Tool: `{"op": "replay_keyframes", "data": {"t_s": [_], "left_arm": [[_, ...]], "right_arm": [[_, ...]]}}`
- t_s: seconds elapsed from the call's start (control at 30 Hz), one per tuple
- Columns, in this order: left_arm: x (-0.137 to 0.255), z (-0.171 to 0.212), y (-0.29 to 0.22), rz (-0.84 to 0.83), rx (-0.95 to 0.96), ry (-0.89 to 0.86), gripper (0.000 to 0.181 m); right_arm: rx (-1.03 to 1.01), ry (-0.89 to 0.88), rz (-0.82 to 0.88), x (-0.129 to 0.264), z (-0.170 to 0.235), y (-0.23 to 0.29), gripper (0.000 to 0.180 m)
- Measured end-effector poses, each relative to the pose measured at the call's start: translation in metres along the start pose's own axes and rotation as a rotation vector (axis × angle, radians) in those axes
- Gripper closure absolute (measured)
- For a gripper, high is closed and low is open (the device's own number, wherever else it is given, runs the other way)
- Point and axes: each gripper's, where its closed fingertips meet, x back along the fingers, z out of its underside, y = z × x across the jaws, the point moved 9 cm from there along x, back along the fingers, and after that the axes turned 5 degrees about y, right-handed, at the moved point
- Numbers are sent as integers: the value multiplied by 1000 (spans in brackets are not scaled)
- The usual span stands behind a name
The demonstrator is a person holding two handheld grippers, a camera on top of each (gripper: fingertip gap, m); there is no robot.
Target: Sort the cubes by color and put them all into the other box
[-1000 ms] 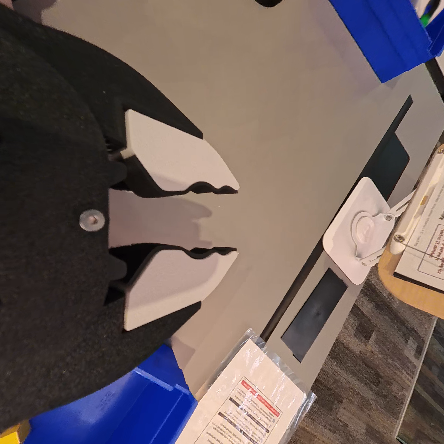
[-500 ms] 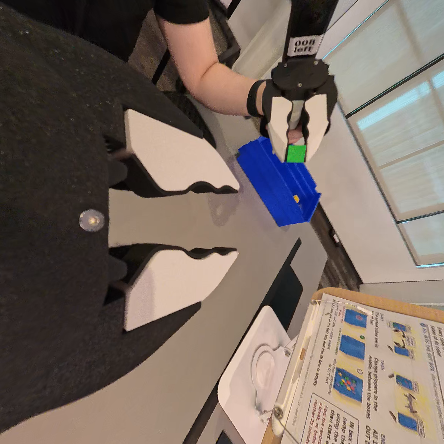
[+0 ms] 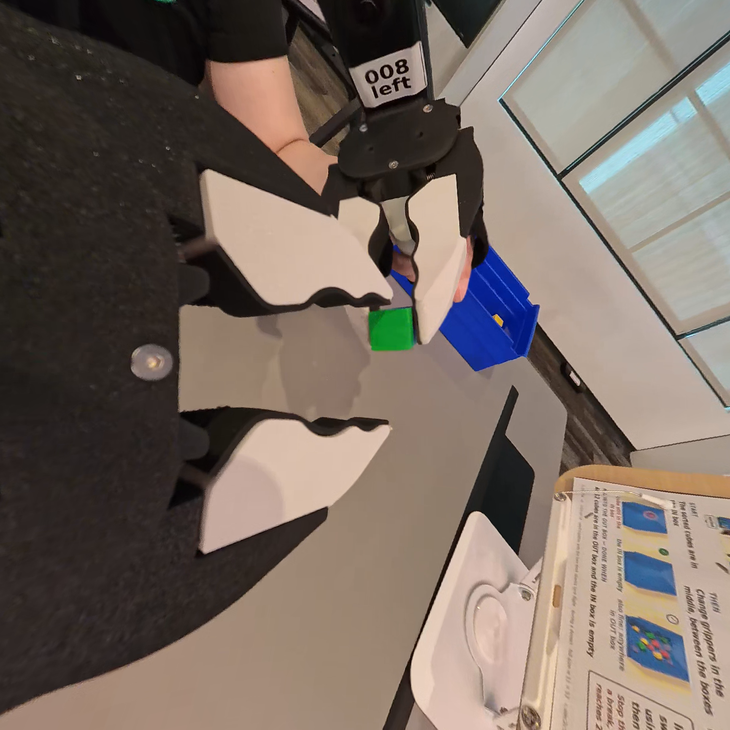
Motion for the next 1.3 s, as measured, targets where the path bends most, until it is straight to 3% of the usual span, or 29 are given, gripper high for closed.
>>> {"op": "replay_keyframes", "data": {"t_s": [0.2, 0.27, 0.43, 0.53, 0.67, 0.77, 0.87, 0.97, 1.17, 1.3], "left_arm": [[-1, 7, -8, 31, -11, 10, 159], [-2, 8, -9, 37, -14, 16, 159], [-2, 8, -10, 51, 69, -31, 158], [-3, 11, -10, 58, 109, -24, 140], [0, 20, -1, 100, 202, -9, 133], [6, 24, 9, 136, 334, -67, 144], [7, 29, 19, 188, 480, -99, 149], [6, 36, 24, 247, 575, -112, 151], [-3, 48, 21, 272, 589, -64, 154], [-8, 49, 15, 285, 564, -30, 155]], "right_arm": [[24, 72, -24, -23, 9, 1, 136], [29, 82, -96, -25, 9, 6, 157], [57, 77, -81, -20, 7, 4, 159], [68, 66, -62, -10, 5, -1, 159], [174, 68, 117, 49, -3, -14, 159], [239, 104, 524, 139, 13, -44, 159], [76, 129, 827, 229, 60, -86, 159], [-130, 111, 972, 286, 112, -128, 158], [-412, 338, 1002, 298, 186, -184, 157], [-482, 289, 967, 301, 196, -191, 137]]}}
